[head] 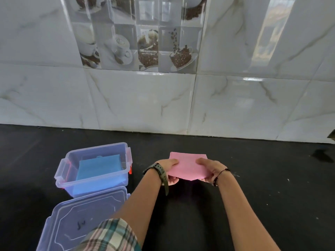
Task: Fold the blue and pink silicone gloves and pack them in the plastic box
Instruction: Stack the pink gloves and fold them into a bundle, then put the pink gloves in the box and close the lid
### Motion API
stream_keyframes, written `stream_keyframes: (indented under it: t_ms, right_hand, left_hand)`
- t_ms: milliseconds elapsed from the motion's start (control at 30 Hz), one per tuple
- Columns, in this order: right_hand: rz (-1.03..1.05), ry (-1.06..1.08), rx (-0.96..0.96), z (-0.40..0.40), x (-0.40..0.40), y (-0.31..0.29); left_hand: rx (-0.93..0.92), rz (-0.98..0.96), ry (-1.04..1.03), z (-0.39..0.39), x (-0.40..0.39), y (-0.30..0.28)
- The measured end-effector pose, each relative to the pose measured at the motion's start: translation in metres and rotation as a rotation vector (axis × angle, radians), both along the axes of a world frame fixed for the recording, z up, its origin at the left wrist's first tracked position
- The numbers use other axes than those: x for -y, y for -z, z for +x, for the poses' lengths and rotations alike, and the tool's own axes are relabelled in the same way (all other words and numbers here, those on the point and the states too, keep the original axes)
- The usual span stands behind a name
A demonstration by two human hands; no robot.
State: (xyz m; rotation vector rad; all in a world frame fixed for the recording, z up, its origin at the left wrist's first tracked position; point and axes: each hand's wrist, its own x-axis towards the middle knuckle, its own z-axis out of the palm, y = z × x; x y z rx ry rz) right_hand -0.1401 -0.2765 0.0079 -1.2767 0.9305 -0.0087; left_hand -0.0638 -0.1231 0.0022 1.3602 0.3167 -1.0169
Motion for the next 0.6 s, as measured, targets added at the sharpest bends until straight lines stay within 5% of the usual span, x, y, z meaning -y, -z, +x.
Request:
stream_keyframes:
  t_ms: [300,433,600]
  right_hand:
    - [0.188,-0.232,0.443,0.070,-0.108,-0.085]
    - [0.142,-0.380,0.397,0.098,-0.183,-0.082]
    - [-0.234,-0.487,0.236,0.118,-0.229,-0.047]
  left_hand:
    - [0.324,-0.297,-0.233,0.038,-0.132,-0.102]
    - [0.402,-0.011,-0.376,0.045,-0.207,-0.094]
    - [0.563,0.460,-0.321,0.046,-0.246,-0.062]
